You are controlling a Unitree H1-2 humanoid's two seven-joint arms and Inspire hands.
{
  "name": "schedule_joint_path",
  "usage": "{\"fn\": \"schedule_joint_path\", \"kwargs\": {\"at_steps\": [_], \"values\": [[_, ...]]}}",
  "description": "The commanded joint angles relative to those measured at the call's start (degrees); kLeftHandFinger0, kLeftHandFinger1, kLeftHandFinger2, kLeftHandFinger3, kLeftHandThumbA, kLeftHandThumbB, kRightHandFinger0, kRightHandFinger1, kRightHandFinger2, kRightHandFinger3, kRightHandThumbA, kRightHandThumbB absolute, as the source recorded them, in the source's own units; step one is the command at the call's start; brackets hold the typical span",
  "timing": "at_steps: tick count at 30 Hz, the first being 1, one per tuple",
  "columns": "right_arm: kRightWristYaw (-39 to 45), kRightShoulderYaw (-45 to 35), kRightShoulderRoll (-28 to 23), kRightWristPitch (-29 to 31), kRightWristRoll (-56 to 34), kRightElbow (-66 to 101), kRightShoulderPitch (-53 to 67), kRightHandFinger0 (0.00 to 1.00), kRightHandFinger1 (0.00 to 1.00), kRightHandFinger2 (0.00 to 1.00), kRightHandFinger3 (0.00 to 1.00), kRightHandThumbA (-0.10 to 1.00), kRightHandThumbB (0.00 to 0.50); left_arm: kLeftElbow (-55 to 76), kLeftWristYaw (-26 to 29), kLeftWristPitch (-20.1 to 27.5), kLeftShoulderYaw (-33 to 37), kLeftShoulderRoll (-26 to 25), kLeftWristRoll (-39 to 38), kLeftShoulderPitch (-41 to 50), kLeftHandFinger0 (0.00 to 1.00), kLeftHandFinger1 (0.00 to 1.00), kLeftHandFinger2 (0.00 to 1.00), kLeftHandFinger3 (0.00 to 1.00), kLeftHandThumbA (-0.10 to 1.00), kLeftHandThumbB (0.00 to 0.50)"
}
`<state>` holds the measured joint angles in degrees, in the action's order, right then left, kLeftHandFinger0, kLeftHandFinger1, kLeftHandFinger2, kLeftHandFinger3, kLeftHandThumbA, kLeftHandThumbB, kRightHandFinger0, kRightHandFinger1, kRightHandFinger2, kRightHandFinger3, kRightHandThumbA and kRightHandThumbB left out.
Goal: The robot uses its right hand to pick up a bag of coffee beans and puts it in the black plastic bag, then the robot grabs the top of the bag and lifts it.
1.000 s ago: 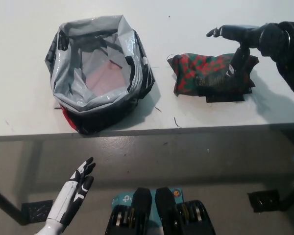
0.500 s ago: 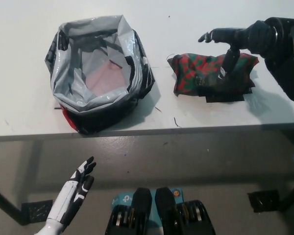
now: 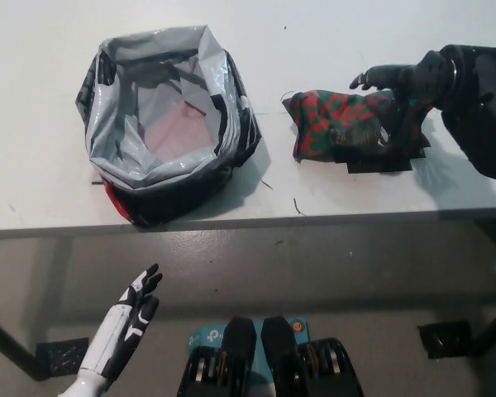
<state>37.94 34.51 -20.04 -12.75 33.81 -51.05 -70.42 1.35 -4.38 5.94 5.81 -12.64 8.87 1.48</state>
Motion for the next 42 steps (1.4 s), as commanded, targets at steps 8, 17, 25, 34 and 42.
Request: {"fn": "schedule_joint_path", "kwargs": {"at_steps": [8,17,25,34,42], "values": [[-9.1,0.8,2.4,1.5,3.7,-6.0,-3.3,1.0,1.0,1.0,1.0,1.0,0.5,1.3,-0.7,1.8,0.1,-0.2,0.1,-0.8,1.0,1.0,1.0,1.0,1.0,0.279],[-11.7,0.5,5.5,4.1,2.9,-12.7,-2.8,1.0,1.0,1.0,1.0,1.0,0.5,1.1,-0.7,2.1,0.0,-0.3,0.1,-1.4,1.0,1.0,1.0,1.0,1.0,0.285],[-12.6,1.5,8.0,6.6,3.0,-18.3,-1.6,1.0,1.0,1.0,1.0,1.0,0.5,1.0,-0.8,1.9,0.2,-0.5,0.3,-1.7,1.0,1.0,1.0,1.0,1.0,0.299],[-23.7,-0.2,9.3,9.8,2.4,-22.2,0.7,0.76,0.82,0.89,1.0,0.19,0.297,0.8,-0.8,2.3,0.1,-0.4,0.6,-2.0,1.0,1.0,1.0,1.0,1.0,0.273],[-32.8,-4.1,8.0,13.8,0.5,-22.5,2.4,0.01,0.23,0.5,0.56,-0.1,0.13,0.8,-1.1,2.1,0.1,-0.6,0.7,-2.3,1.0,1.0,1.0,1.0,1.0,0.26]]}}
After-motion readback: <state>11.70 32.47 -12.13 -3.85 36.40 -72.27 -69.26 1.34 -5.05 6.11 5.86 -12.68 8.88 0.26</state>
